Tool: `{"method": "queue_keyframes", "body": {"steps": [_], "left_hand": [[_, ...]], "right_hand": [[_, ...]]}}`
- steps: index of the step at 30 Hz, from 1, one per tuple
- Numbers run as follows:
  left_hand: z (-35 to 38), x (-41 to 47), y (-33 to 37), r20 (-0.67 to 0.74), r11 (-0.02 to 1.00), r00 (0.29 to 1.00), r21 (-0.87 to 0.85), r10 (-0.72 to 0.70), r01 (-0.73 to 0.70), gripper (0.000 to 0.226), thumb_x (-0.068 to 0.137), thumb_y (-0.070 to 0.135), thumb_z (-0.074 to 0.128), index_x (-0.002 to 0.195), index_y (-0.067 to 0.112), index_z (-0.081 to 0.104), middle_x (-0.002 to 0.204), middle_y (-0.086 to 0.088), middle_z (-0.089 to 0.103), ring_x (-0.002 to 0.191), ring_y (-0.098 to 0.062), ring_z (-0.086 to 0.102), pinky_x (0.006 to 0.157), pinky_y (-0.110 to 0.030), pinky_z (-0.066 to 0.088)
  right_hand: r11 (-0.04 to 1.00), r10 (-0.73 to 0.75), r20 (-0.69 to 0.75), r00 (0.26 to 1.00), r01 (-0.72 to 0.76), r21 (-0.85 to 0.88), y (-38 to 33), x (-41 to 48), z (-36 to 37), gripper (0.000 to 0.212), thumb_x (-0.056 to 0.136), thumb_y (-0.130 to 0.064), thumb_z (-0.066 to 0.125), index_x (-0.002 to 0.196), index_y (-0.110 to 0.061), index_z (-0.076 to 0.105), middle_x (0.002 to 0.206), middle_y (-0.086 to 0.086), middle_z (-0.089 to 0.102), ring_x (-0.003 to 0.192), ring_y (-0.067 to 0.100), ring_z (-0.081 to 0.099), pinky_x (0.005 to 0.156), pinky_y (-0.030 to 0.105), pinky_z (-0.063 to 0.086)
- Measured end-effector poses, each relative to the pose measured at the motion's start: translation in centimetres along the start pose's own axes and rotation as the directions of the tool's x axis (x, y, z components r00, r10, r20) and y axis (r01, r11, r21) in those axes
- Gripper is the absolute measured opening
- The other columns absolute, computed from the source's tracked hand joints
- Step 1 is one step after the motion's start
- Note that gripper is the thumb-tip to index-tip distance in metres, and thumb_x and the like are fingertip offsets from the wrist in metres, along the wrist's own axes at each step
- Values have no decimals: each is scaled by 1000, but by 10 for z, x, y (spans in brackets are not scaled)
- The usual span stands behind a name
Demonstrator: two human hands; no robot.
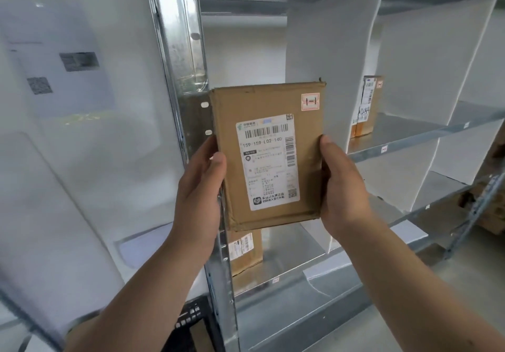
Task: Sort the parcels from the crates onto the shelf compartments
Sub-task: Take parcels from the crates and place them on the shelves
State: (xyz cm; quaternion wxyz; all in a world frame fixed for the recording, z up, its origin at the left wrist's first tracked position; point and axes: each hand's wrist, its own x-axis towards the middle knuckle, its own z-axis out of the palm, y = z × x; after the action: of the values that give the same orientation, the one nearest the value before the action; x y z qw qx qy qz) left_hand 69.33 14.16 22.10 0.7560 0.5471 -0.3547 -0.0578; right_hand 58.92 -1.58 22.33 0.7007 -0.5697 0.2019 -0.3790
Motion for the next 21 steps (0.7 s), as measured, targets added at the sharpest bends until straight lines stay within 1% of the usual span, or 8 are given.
{"method": "queue_keyframes", "body": {"steps": [3,5,9,11,13,16,18,21], "left_hand": [[12,11,-12,28,997,999,67,29,-31,49,101,36,66,149,35,55,137,16,69,129,-6,64,99,-25,57],[24,19,-20,41,992,998,119,44,-48,53,103,24,65,153,34,50,142,15,66,132,-7,62,98,-23,57],[48,30,-36,-32,980,997,187,69,-62,61,103,12,62,158,30,44,145,10,65,135,-10,60,109,-37,54],[56,30,-44,-82,975,992,209,97,-78,59,105,2,56,159,22,43,143,8,67,133,-8,61,107,-31,55],[64,28,-47,-124,968,983,227,134,-103,54,104,6,52,156,17,46,139,9,69,128,-5,64,98,-18,55],[73,28,-49,-188,961,964,240,186,-138,56,99,21,52,155,18,48,137,11,70,127,-7,65,98,-21,56],[76,31,-49,-216,958,954,241,206,-152,57,98,22,52,155,16,48,136,10,70,128,-10,65,99,-25,57],[79,36,-49,-220,954,948,246,229,-173,55,99,19,50,154,11,46,136,8,71,127,-11,66,95,-22,57]], "right_hand": [[1000,-4,26,1000,4,-9,3,24,-11,49,93,-74,52,126,-43,71,120,-14,78,120,16,70,110,57,51],[999,-44,74,996,46,-22,5,40,-21,56,86,-76,61,130,-41,67,119,-14,78,115,14,73,106,55,54],[994,-113,218,969,112,18,10,70,-37,65,84,-39,85,141,-24,58,126,-4,77,116,19,74,99,49,60],[989,-149,261,954,147,28,15,83,-41,66,82,-34,84,140,-20,58,126,-3,77,115,20,75,93,44,63],[984,-177,291,940,173,38,19,92,-43,63,83,-32,89,138,-19,60,124,-4,77,112,18,75,87,36,64],[978,-209,348,914,196,71,18,103,-44,59,79,-31,82,134,-19,63,119,-9,78,108,11,76,78,25,63],[979,-206,385,899,189,81,16,110,-45,59,78,-32,81,133,-21,64,119,-11,78,108,10,76,78,25,64],[978,-207,418,885,183,99,13,120,-45,61,78,-33,82,135,-20,62,125,-8,77,114,15,74,85,33,65]]}}
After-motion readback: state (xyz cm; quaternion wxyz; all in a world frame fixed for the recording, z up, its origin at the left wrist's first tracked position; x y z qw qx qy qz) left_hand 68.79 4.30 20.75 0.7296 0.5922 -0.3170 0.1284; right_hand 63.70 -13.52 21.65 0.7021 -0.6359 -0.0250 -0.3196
